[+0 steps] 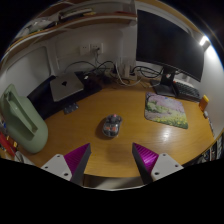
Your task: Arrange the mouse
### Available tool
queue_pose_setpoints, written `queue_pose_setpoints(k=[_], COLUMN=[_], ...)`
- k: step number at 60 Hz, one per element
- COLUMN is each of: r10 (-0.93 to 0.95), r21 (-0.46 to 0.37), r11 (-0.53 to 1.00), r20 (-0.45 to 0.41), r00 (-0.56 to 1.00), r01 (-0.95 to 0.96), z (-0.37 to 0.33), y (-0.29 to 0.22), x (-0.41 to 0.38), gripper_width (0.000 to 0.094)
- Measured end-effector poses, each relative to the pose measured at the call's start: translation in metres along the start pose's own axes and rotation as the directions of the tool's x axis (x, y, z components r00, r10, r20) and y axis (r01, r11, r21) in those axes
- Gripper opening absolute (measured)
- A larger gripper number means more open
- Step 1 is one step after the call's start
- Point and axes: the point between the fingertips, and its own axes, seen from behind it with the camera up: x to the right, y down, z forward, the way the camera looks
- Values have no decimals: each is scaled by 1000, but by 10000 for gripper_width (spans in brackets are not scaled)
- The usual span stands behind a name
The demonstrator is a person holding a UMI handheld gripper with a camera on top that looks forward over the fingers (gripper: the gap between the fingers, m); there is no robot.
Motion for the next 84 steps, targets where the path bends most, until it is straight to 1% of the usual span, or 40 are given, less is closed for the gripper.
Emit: queue_pose_setpoints(k=[12,23,34,52,72,80,84], r10=[20,28,35,52,50,47,41], r21=[34,33,48,32,27,25,24], r11=[999,999,998,998,998,999,999], r20=[-4,0,3,9,30,39,31], r00=[1000,1000,999,999,998,998,999], r01=[-20,-28,-35,-52,-51,-48,-42], z=[23,56,86,123,143,147,149], y=[-3,-3,-15,-30,-52,-56,-57], x=[-5,-5,-5,-5,-14,-17,-15], gripper_width=[861,863,861,862,872,848,777])
